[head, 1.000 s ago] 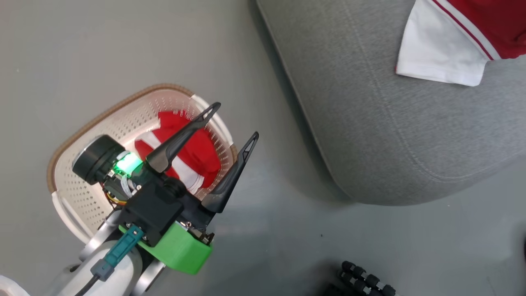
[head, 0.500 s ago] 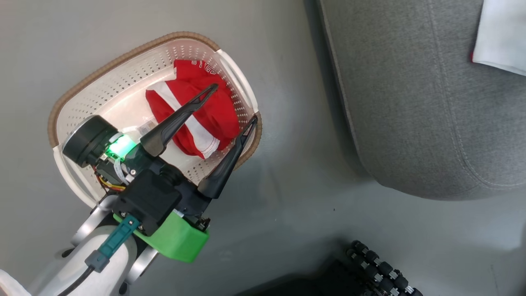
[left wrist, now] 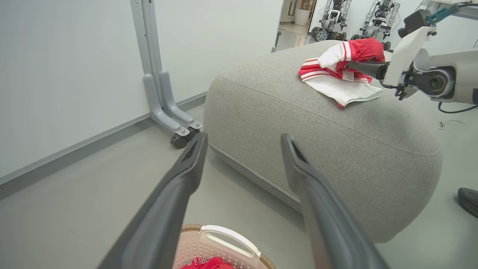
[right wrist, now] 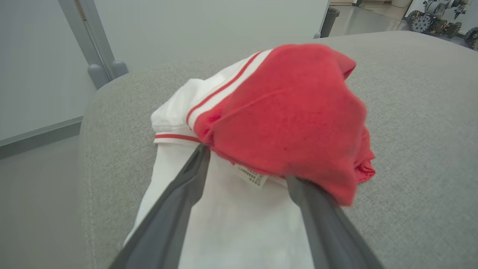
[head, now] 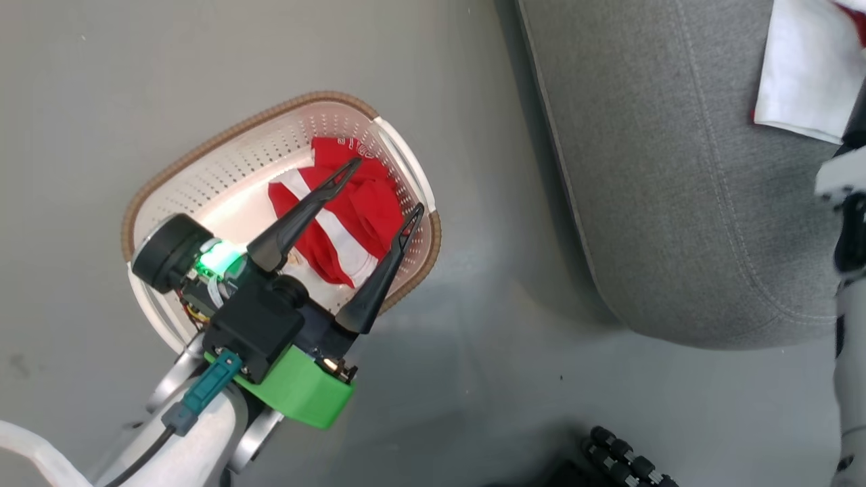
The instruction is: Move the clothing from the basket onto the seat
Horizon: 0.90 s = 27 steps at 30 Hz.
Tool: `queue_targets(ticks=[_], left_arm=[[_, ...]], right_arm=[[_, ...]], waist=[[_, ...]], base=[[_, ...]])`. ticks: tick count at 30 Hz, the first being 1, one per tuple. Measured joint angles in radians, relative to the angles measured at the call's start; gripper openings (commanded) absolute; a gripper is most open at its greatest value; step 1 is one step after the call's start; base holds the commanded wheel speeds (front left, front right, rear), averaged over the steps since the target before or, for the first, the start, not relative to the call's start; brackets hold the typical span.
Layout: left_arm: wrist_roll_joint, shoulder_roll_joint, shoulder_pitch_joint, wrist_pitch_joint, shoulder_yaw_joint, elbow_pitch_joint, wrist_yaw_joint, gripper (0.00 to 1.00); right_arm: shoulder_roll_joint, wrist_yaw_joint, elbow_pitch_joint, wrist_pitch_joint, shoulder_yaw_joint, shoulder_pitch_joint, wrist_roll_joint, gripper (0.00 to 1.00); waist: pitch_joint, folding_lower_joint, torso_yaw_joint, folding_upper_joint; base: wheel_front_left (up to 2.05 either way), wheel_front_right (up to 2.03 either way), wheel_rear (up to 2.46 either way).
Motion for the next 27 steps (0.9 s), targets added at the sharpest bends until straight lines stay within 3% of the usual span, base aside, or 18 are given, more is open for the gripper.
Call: queue_targets(ticks=[7,12,27], left_arm=[[-0.027,-0.042,0.054,-0.051,-0.008,0.067,0.031,1.0],[-0.044,-0.063,0.09,-0.08,-0.004,0.11,0.057,1.0],[-0.105,-0.107,0.162,-0.152,0.068,0.244,0.143,1.0]], right_arm=[[0.098,0.0,-0.199,0.0,-0.003,0.191,-0.049,1.0],[0.15,0.0,-0.351,0.0,0.06,0.315,-0.073,1.0],[0.183,0.0,-0.574,0.044,0.248,0.53,-0.108,1.0]], waist=[[-0.107,-0.0001,0.014,0.0],[-0.188,-0.0002,0.034,0.0],[-0.378,-0.0002,0.136,0.0]], base=[[0.0,0.0,0.0],[0.0,0.0,0.0],[0.0,0.0,0.0]])
